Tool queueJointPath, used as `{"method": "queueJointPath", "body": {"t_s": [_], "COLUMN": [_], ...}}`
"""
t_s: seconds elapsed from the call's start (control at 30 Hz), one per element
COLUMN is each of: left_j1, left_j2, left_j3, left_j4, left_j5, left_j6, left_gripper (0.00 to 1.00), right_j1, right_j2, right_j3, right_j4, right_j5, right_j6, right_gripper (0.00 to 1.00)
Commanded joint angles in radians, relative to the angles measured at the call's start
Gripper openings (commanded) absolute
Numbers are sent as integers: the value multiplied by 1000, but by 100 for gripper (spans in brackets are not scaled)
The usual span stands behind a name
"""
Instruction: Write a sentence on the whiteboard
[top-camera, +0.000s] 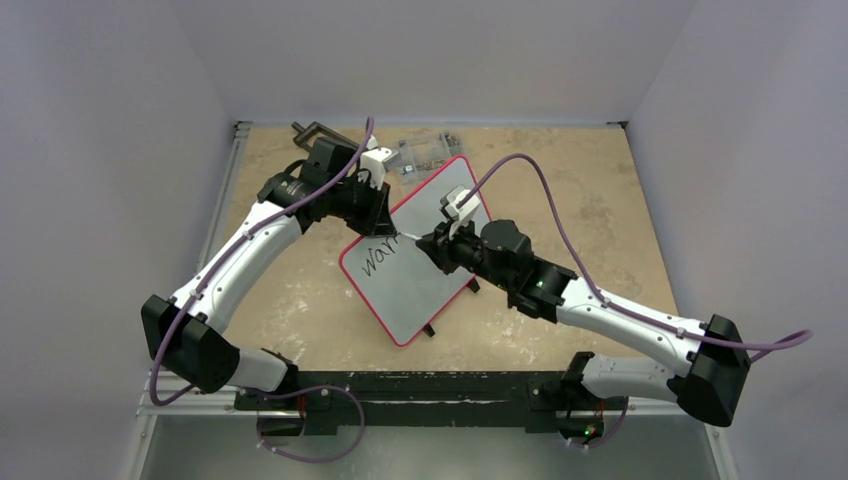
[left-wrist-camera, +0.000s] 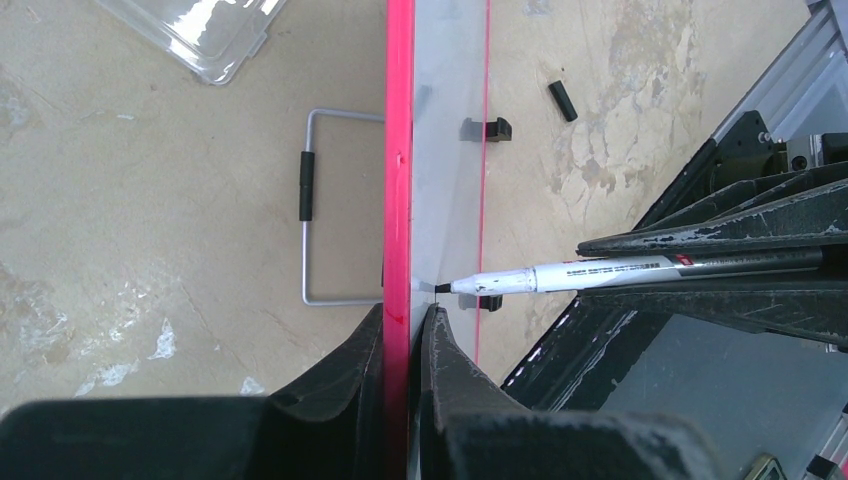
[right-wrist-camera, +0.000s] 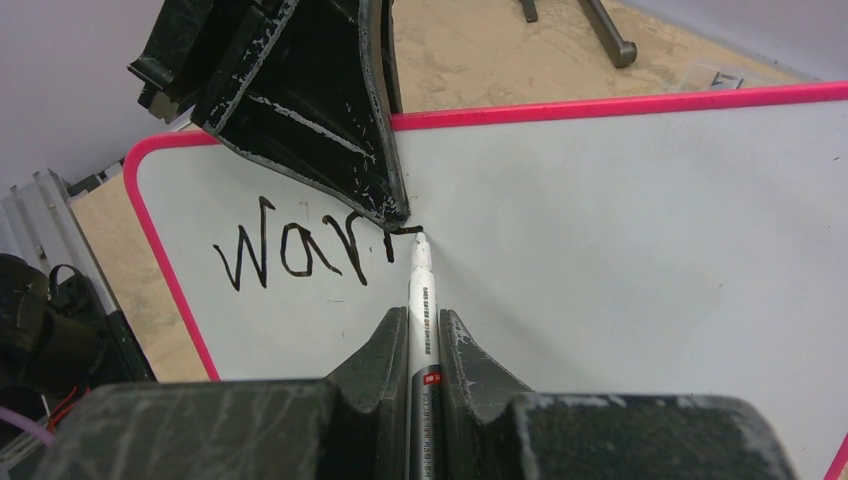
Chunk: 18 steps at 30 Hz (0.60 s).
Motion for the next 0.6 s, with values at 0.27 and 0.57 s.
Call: {"method": "queueJointPath", "body": {"t_s": [0.27, 0.57], "left_j1": [9, 8], "left_j2": [-4, -5], "left_j3": [-22, -21], "left_j4": [-65, -65], "left_j5": [-270, -268], "left_j6": [111, 110], "left_gripper": [0, 0], "right_j1": [-11, -11], "right_j2": [-12, -50], "right_j3": [-1, -57], "right_j4": [-4, -13], "right_j5": [21, 4], "right_j6": [0, 21], "right_gripper": [0, 0]}}
